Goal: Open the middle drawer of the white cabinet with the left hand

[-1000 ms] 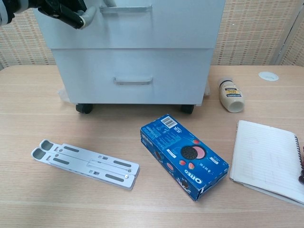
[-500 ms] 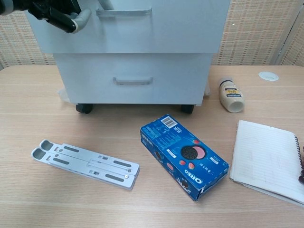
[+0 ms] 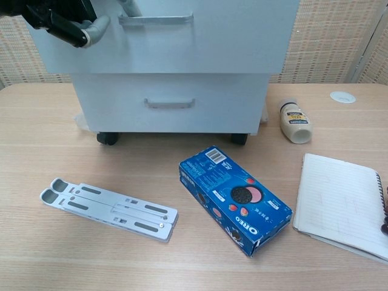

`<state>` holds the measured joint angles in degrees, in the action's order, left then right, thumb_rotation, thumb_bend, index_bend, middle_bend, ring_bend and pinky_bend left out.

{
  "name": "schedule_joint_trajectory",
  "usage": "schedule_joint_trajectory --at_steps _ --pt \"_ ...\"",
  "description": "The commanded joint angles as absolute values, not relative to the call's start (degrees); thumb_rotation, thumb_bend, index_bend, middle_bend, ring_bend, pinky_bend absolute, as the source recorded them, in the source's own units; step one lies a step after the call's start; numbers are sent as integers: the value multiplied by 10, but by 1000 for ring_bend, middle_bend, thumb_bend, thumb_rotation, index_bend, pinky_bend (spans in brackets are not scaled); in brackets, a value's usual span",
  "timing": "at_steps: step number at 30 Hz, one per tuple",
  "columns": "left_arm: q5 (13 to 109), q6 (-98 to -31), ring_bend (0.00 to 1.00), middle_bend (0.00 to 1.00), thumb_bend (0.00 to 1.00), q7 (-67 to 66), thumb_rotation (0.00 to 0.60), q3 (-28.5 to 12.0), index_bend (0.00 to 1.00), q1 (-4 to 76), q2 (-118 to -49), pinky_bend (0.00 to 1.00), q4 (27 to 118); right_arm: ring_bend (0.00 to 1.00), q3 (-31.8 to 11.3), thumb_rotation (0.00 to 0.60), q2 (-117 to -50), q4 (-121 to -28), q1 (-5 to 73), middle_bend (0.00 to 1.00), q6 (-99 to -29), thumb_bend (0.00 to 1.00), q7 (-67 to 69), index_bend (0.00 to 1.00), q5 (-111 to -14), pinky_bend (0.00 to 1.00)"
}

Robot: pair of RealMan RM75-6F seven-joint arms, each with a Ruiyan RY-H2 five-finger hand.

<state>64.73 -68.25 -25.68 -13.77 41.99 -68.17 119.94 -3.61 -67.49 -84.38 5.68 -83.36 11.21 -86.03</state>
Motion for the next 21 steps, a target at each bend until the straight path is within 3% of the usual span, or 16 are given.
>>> schedule_joint_trajectory --at_steps 1,21 --pt "655 -687 1000 953 647 -255 600 -135 295 416 -677 1000 1207 133 -36 600 -675 -844 57 244 -833 339 111 136 -860 148" --pt "698 -695 1000 953 647 -257 600 -105 291 390 -653 1000 1245 133 -36 600 -674 -847 54 244 -834 338 108 136 -860 148"
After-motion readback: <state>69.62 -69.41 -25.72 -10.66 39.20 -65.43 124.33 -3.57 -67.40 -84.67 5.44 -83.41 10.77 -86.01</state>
